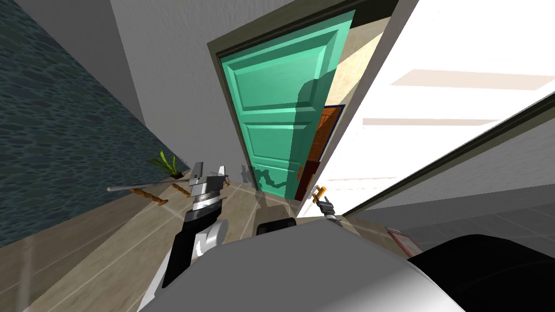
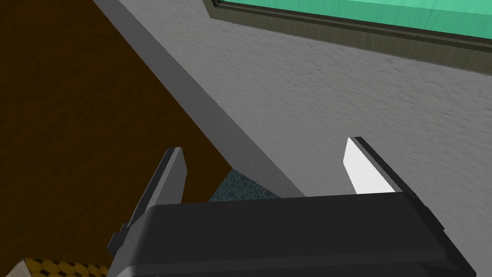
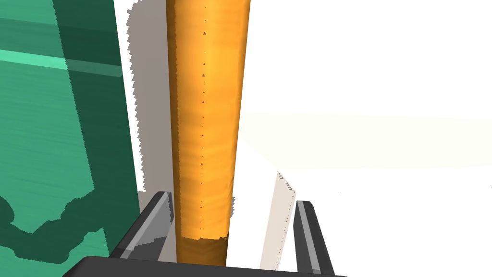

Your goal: Pull the door open

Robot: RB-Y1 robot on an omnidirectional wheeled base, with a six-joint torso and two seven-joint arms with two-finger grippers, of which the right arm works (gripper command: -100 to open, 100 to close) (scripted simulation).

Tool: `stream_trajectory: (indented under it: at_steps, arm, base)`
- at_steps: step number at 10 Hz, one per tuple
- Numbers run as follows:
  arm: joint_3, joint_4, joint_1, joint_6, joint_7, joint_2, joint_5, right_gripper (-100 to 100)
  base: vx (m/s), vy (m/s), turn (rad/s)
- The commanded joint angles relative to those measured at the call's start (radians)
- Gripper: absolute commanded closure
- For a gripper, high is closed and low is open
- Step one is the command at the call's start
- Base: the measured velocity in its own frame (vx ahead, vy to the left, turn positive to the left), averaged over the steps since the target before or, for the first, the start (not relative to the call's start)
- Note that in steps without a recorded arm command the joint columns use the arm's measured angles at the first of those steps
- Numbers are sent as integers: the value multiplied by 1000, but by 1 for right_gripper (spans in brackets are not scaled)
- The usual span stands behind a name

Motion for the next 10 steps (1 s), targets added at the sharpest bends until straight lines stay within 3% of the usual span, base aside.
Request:
stream_trajectory:
  at_steps: [1, 8, 9, 10]
  arm:
    - [18, 11, 14, -19, -28, -24, 12, 100]
    - [142, -7, 31, -125, -154, -107, 92, 100]
    - [155, -9, 33, -137, -167, -116, 101, 100]
    - [148, -15, 34, -122, -154, -108, 95, 100]
  base:
    - [-218, -93, 231]
    - [-218, -78, 216]
    - [-227, -60, 193]
    - [-96, -26, 52]
